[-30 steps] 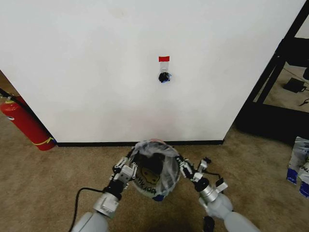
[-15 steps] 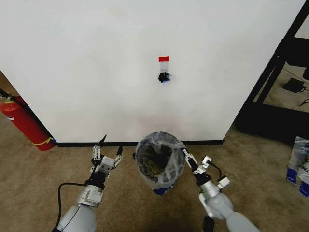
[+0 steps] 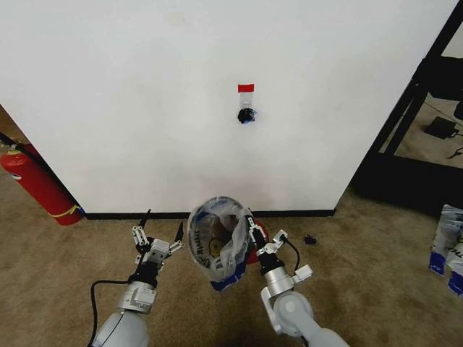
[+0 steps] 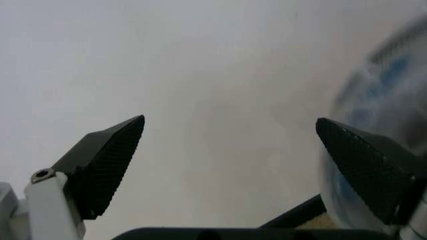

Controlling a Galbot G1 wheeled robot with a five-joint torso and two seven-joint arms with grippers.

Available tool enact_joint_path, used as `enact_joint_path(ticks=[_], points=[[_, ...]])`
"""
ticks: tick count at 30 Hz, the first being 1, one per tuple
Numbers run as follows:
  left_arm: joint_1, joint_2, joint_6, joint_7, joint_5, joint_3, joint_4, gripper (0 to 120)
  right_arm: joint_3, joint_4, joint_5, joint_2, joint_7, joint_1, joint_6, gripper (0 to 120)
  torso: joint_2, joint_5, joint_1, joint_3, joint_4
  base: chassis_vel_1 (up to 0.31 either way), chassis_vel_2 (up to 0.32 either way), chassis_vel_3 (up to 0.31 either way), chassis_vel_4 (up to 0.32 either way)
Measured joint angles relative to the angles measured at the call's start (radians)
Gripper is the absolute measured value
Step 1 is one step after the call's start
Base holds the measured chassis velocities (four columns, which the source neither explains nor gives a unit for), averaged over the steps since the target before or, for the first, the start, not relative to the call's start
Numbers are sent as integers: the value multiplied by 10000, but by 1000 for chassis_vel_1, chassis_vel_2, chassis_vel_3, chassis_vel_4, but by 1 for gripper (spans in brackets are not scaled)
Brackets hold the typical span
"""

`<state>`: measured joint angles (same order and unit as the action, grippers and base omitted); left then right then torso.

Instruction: Pick up the garbage bag from the wall and place it over the trash bin.

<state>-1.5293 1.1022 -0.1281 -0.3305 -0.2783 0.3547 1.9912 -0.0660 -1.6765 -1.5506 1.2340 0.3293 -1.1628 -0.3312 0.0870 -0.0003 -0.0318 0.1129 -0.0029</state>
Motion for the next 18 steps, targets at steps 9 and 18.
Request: enact_joint_path(ticks=[9,18], points=[[-29,182,37,0,-117,-102,-40,100,256,1543,267,379,693,86,-40,0,4,-3,1,-5,-6,0,0,0,0],[64,151,30,6,-114,-194,-113,100,413,2135,1118,-116,442,-197,-501,0,1,6,0,1,4,0,0,0,0]])
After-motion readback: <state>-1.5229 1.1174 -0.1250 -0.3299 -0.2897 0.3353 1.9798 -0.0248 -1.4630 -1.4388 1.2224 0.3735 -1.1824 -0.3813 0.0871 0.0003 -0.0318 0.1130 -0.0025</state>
